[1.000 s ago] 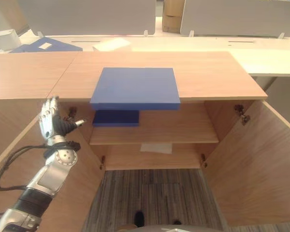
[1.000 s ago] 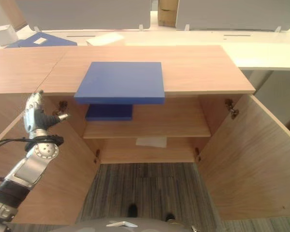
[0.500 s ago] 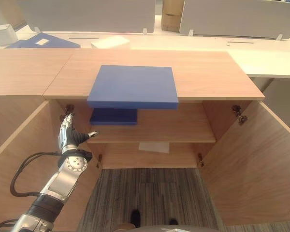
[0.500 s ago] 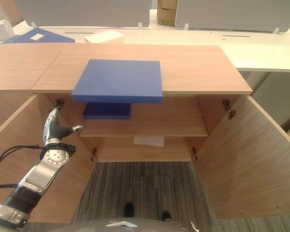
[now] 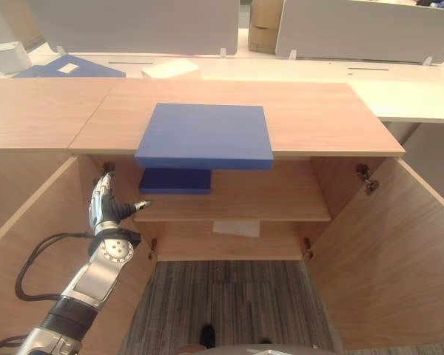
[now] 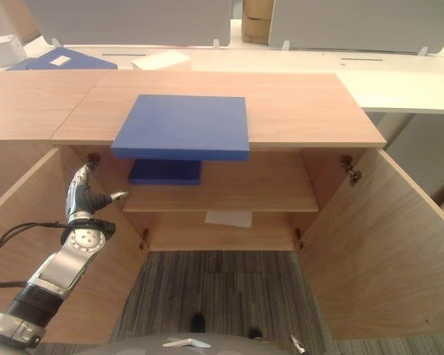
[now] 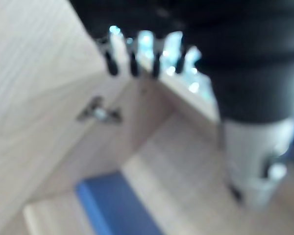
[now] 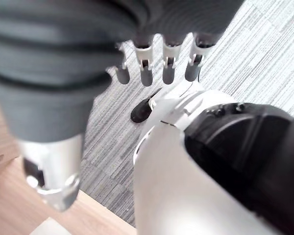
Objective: Put the empty folder in the office cabinet
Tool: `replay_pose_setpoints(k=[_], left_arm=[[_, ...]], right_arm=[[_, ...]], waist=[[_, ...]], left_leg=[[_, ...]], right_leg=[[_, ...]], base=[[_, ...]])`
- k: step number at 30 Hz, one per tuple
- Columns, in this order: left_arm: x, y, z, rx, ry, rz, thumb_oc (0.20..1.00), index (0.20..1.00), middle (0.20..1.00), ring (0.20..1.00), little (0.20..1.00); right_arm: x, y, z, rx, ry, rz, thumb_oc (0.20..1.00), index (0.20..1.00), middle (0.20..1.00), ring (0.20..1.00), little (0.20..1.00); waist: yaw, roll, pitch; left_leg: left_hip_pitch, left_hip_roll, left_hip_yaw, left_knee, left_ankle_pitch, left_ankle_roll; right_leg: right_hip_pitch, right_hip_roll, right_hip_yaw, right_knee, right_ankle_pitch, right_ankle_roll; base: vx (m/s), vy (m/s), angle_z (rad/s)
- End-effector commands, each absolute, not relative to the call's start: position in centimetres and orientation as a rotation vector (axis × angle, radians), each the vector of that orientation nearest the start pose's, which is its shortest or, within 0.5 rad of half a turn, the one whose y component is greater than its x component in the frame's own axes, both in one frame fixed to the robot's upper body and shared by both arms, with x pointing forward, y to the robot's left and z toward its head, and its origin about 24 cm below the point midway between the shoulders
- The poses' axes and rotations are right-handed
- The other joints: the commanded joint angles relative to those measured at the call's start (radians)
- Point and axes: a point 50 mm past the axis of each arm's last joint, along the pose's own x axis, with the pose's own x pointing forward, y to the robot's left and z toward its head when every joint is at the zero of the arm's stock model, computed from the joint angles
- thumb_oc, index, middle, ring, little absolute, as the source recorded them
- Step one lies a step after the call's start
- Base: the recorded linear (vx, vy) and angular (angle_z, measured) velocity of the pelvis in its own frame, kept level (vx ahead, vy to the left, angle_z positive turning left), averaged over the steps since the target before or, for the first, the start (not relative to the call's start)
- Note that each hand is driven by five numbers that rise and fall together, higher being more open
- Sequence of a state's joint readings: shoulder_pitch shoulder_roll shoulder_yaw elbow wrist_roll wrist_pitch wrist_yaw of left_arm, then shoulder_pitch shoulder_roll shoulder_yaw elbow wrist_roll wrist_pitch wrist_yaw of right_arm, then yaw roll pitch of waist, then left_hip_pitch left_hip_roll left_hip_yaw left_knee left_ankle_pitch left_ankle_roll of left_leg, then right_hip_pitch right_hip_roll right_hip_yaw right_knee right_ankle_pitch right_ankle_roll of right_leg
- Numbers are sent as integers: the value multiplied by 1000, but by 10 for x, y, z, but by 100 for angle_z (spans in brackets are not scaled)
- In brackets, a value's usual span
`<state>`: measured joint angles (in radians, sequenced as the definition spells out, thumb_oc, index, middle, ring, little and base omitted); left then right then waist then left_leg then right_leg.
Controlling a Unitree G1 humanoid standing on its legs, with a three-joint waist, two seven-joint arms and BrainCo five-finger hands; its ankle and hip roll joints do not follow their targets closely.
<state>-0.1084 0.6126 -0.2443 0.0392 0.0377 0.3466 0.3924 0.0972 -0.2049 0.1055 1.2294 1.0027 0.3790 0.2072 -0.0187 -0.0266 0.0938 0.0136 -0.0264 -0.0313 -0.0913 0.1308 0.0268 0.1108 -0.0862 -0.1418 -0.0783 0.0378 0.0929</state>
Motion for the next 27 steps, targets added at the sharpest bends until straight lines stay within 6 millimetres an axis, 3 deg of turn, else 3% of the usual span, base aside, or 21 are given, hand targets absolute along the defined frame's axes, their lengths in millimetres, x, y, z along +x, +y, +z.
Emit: replay_pose_setpoints(k=[1, 12, 27], left_arm=[[280, 255, 104, 1027, -53, 351, 1000, 1000, 1000, 1000, 1000], [285, 241, 138, 1442, -298, 304, 1000, 1000, 1000, 1000, 1000], [296, 202, 138, 1602, -466, 150, 1000, 1000, 1000, 1000, 1000]], right_arm=[[33, -190, -172, 931, 1436, -453, 1000, 1000, 1000, 1000, 1000], [29, -194, -172, 927, 1443, -459, 1000, 1000, 1000, 1000, 1000], [24, -199, -171, 897, 1469, -460, 1000, 1000, 1000, 1000, 1000]], waist=[[15, 10, 16], [-1, 16, 4], [-53, 26, -14]], left_leg=[[36, -21, 39, 4, -180, 26], [41, -17, 46, 4, -187, 25], [44, -11, 74, 4, -191, 20]], right_leg=[[-61, -29, 33, 71, -9, 61], [-60, -33, 44, 67, -6, 70], [-65, -29, 75, 62, -1, 75]], base=[[0, 0, 0], [0, 0, 0], [4, 7, -5]])
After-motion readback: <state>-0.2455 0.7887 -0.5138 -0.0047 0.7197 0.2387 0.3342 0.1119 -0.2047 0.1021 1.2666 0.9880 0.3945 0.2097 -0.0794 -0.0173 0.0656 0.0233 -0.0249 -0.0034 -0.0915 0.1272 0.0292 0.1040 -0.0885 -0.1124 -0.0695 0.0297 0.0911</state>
